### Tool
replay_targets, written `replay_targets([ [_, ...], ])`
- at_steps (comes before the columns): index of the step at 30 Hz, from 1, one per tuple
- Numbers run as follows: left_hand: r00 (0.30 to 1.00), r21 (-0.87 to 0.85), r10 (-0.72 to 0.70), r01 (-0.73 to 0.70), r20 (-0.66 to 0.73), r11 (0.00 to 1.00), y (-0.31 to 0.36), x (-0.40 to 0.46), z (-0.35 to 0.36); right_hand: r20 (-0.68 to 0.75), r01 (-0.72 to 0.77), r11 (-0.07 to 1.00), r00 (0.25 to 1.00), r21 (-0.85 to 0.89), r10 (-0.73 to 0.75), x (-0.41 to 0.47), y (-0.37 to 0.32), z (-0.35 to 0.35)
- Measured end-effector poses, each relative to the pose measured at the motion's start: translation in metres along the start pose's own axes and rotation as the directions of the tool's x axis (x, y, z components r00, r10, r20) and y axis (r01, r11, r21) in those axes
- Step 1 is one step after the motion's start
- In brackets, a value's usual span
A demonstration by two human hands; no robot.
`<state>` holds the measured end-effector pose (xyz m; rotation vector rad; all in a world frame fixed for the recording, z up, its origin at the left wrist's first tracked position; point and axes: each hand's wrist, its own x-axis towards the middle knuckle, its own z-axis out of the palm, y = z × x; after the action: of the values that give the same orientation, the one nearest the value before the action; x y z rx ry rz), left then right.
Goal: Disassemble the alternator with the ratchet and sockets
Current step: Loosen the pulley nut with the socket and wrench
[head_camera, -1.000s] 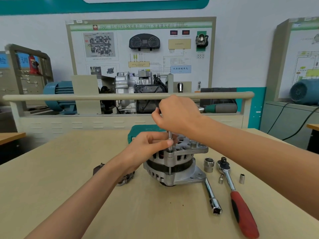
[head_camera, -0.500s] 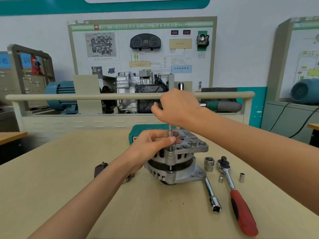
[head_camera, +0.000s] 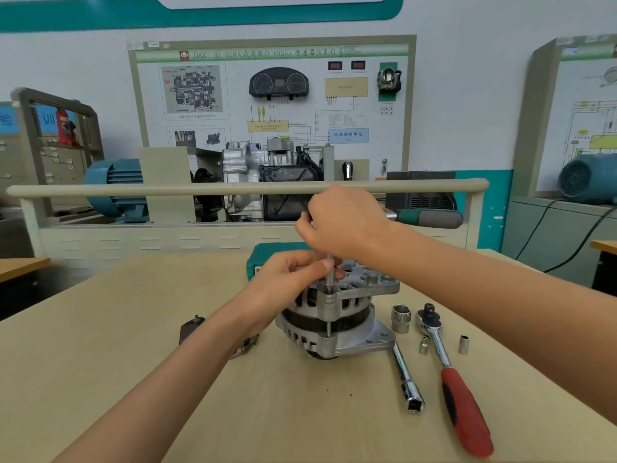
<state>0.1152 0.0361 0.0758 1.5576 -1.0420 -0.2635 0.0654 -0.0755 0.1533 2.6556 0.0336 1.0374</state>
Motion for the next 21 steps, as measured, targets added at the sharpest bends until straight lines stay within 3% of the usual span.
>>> replay_targets([
  [6, 0.999, 0.014, -0.005, 0.004, 0.046, 1.000, 0.001, -0.003, -0.001, -0.007, 0.176, 0.978, 0.984, 0.116, -0.176, -0.004, 0.008, 0.002],
  [10, 1.000, 0.010, 0.012, -0.012, 0.002, 1.000, 0.003, -0.001, -0.001, 0.099, 0.164, 0.962, 0.977, 0.216, -0.189, -0.005, 0.012, -0.006],
  [13, 0.992, 0.007, -0.009, 0.009, -0.126, 1.000, 0.006, 0.003, 0.002, 0.162, 0.018, 0.999, 0.987, 0.043, -0.024, -0.005, -0.002, -0.003],
  [15, 0.979, 0.092, -0.004, 0.023, -0.202, 0.995, 0.008, 0.005, 0.006, 0.174, -0.129, 0.985, 0.974, -0.117, 0.148, -0.003, -0.014, -0.002],
  [17, 0.971, 0.164, 0.016, 0.024, -0.237, 0.986, 0.008, 0.006, 0.009, 0.197, -0.170, 0.968, 0.959, -0.185, 0.206, -0.001, -0.019, -0.003],
  [19, 0.974, 0.192, 0.031, 0.013, -0.225, 0.981, 0.008, 0.005, 0.006, 0.156, -0.115, 0.981, 0.978, -0.155, 0.139, -0.001, -0.015, -0.004],
  [21, 0.989, 0.156, 0.016, 0.007, -0.145, 0.988, 0.006, 0.002, 0.001, 0.037, 0.052, 0.992, 0.998, -0.112, -0.048, -0.003, -0.007, 0.000],
])
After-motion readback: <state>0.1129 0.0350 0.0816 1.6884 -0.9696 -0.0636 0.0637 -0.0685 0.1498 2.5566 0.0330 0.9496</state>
